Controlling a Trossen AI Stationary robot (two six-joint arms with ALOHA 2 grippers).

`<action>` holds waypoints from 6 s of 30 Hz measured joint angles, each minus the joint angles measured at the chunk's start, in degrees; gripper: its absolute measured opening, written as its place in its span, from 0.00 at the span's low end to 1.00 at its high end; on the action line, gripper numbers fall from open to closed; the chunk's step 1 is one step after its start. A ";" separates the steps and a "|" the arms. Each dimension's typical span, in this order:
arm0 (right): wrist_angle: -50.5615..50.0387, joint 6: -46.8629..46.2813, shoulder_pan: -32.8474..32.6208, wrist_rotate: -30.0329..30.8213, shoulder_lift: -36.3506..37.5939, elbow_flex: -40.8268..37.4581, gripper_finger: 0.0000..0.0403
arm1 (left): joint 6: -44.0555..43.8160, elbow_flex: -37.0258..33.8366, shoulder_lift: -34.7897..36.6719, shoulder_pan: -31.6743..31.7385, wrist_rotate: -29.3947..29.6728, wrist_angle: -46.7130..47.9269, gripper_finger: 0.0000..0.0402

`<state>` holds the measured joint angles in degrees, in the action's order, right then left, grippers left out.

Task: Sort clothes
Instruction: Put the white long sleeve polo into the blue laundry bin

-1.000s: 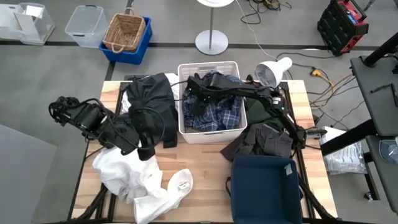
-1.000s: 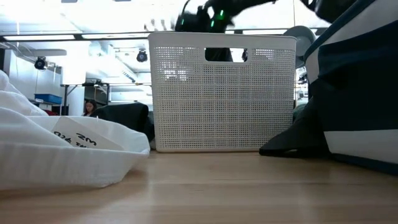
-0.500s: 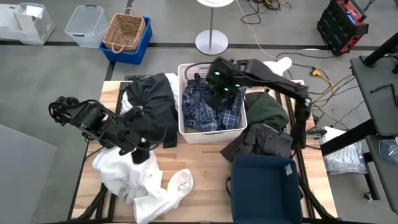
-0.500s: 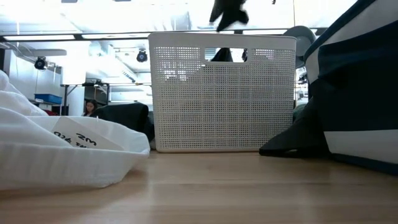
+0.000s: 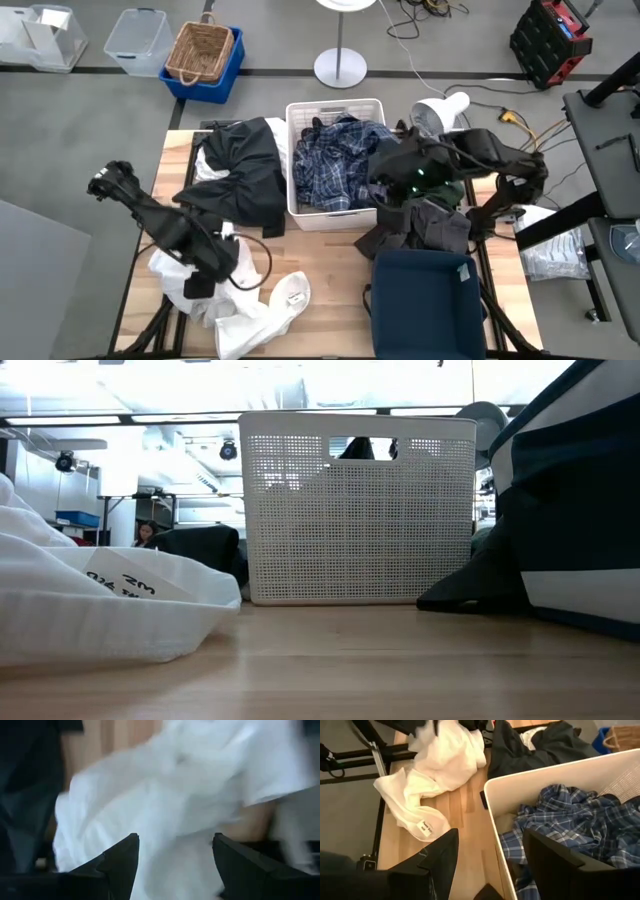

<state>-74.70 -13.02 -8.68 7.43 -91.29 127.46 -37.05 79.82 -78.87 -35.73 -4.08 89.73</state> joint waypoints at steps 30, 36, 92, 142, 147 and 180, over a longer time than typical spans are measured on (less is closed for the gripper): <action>12.22 1.61 -3.20 3.12 -5.59 -0.39 0.46 | 2.79 26.50 9.00 -0.60 31.61 -12.99 0.00; 19.83 3.99 -3.20 3.09 -8.81 -0.35 0.54 | 4.02 42.69 4.53 -0.60 30.52 -1.96 0.00; 26.04 3.55 -3.04 0.55 -12.72 -7.35 0.58 | -7.09 -1.52 17.07 -0.71 26.98 -24.42 0.00; 10.43 -26.06 -9.35 -34.55 5.79 7.50 0.06 | 37.67 52.66 0.64 0.22 53.46 -24.62 0.32; -17.16 -37.45 -13.94 -19.22 5.88 7.08 0.06 | 37.87 52.65 1.45 0.22 55.16 -24.59 0.32; 1.78 -34.63 -24.56 -23.75 -4.01 -46.62 0.22 | 32.88 51.24 0.25 0.32 62.14 -15.02 0.32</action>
<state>-72.92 -47.66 -33.24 -16.32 -95.29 80.84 -4.17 131.06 -78.62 -35.41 58.06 74.72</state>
